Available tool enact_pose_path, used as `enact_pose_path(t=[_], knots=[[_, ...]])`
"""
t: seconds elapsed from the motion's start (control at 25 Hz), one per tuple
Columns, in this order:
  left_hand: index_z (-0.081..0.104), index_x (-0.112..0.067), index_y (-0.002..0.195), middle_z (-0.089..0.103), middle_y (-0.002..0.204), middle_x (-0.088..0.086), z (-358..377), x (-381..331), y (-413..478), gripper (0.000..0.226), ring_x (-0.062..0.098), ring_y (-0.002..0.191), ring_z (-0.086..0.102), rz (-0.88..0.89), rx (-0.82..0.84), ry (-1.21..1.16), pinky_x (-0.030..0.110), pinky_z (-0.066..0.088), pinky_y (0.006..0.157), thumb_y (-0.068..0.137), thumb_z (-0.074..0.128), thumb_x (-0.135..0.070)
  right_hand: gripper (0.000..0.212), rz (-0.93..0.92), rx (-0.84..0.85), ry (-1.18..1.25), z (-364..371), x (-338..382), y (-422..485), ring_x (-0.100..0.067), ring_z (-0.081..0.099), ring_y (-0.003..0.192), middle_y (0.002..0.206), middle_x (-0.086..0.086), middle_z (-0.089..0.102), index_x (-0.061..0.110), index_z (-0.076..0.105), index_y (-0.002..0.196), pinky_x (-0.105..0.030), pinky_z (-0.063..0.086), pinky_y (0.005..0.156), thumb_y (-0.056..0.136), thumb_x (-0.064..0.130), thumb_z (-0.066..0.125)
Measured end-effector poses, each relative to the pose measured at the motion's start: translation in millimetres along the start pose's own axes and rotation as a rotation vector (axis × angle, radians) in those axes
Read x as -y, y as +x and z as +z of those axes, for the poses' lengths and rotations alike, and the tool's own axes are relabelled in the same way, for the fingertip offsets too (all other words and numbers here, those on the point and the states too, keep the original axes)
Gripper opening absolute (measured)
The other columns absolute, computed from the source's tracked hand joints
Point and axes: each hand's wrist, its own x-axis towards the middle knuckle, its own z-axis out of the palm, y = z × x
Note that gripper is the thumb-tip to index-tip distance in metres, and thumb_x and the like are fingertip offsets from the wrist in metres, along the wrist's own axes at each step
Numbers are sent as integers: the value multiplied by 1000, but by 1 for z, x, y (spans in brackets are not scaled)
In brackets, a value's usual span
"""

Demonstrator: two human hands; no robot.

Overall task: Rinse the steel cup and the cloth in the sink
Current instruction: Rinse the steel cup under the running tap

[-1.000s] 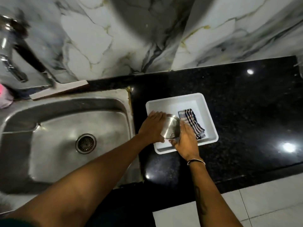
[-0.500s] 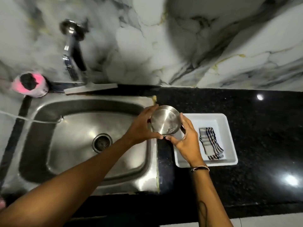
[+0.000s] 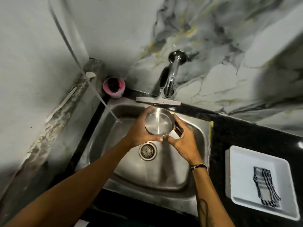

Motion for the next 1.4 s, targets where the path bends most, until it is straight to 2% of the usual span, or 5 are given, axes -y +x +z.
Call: enact_pose_path(t=[0.28, 0.44, 0.72, 1.08, 1.4], knots=[[39, -32, 160, 52, 157, -9, 7, 18, 24, 128, 8, 145, 50, -12, -88, -28, 31, 44, 122, 53, 108, -25, 67, 2, -136, 41, -19, 58, 68, 6, 66, 128, 149, -10, 66, 10, 49, 159, -23, 59, 108, 98, 13, 77], [36, -29, 163, 52, 159, -2, 8, 19, 45, 132, 17, 147, 51, -53, -77, -71, 42, 46, 124, 54, 110, -21, 22, -54, -107, 2, -18, 77, 109, -6, 68, 91, 105, -30, 73, -12, 70, 114, -32, 61, 82, 98, 3, 74], [38, -37, 161, 54, 159, -4, 15, 28, 70, 132, 21, 148, 54, -43, -78, -105, 53, 50, 121, 51, 110, -27, 22, -1, -187, 91, -19, 73, 118, -30, 72, 87, 96, -33, 75, -6, 77, 107, -55, 64, 96, 87, -2, 84], [40, -51, 153, 58, 149, -29, 16, 31, 78, 125, -3, 144, 53, -58, -128, -141, 24, 48, 118, 51, 110, -29, 40, -10, -361, -49, -2, 72, 117, 17, 65, 63, 63, 36, 68, 41, 66, 76, -2, 54, 72, 72, 19, 99], [39, -16, 159, 59, 156, 8, 20, 22, 96, 128, 27, 148, 56, -88, -98, -218, 55, 45, 125, 51, 107, -22, 35, 1, -509, -105, 6, 73, 116, 14, 64, 61, 67, 23, 67, 28, 73, 87, -24, 63, 73, 68, 32, 102]])
